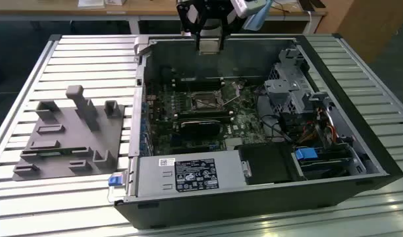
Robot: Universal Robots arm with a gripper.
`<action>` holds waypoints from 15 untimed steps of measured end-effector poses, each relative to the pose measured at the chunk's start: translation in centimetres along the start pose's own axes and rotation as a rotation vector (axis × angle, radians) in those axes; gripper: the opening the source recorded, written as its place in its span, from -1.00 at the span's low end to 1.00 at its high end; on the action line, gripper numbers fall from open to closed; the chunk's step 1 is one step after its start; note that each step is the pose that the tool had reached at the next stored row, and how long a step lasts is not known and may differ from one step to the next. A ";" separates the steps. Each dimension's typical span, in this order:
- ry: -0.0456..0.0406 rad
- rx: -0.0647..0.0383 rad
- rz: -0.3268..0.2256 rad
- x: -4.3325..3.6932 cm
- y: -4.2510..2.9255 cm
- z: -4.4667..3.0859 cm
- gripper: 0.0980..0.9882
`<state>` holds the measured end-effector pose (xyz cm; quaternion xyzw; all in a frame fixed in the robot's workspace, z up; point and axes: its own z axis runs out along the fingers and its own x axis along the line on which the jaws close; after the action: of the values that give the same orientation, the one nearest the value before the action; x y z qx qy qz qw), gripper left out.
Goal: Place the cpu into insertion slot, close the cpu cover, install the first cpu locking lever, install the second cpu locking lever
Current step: 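Place the cpu into insertion slot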
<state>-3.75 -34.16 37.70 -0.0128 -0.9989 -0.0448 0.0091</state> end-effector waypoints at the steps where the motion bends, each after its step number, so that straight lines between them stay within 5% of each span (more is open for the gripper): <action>1: 0.0000 0.000 0.000 0.00 0.00 0.00 -0.01; 15: -0.0031 0.000 0.036 0.00 0.00 0.01 -0.01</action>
<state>-3.75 -34.16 37.70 -0.0306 -0.9985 -0.0449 0.0083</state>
